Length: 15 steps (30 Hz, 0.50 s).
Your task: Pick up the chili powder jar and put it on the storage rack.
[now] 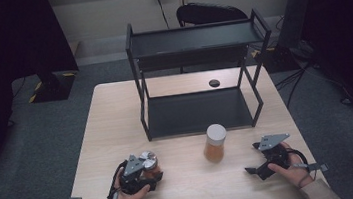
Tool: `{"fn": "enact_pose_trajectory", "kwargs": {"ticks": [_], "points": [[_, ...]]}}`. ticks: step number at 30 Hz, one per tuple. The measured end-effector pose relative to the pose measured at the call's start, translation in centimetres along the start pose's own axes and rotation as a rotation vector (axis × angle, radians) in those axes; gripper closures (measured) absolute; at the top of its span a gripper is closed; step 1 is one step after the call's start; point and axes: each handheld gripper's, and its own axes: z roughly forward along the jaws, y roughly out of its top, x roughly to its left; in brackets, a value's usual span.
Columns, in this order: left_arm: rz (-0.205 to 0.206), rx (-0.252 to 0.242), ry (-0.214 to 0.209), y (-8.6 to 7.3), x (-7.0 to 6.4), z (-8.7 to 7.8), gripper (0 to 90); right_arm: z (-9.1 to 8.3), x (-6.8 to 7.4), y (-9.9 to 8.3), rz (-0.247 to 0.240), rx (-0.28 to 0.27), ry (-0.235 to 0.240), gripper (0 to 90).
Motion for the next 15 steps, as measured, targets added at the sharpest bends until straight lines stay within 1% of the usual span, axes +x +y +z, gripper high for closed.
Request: {"fn": "enact_pose_trajectory", "kwargs": {"ticks": [4, 11, 15], "points": [[-0.004, -0.010, -0.016, 0.7, 0.2, 0.3, 30.3, 0.0, 0.0, 0.0, 0.000, 0.000, 0.000, 0.0], [-0.009, -0.022, -0.023, 1.9, 0.4, 0.9, 30.3, 0.0, 0.0, 0.0, 0.000, 0.000, 0.000, 0.0], [-0.005, -0.026, -0.031, 2.8, 0.6, 1.2, 30.3, 0.0, 0.0, 0.0, 0.000, 0.000, 0.000, 0.0]]}}
